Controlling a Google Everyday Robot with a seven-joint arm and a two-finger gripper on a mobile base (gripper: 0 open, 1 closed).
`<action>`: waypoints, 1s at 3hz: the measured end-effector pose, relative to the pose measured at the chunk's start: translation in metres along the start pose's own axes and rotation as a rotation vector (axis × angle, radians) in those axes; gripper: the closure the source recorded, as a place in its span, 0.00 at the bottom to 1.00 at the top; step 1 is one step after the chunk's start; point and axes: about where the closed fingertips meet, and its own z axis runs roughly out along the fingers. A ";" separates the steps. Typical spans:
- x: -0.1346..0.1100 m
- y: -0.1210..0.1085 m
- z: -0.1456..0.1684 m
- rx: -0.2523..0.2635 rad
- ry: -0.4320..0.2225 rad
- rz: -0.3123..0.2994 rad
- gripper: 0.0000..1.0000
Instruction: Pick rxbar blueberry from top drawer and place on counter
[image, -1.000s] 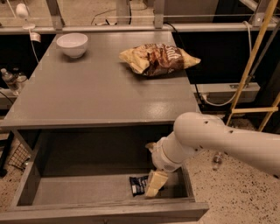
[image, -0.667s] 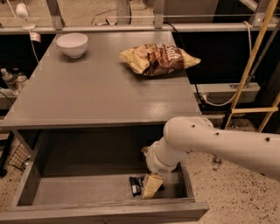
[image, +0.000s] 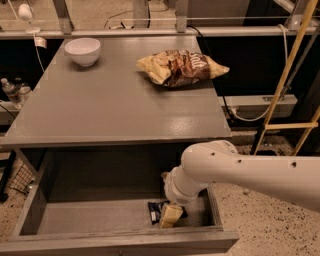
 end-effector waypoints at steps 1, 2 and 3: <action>-0.001 -0.001 0.008 -0.013 0.000 -0.003 0.00; 0.000 -0.002 0.017 -0.033 -0.003 -0.007 0.18; -0.001 -0.001 0.020 -0.041 -0.006 -0.023 0.49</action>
Offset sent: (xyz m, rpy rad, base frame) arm 0.0055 0.0105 -0.0249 0.0084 0.0456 0.0314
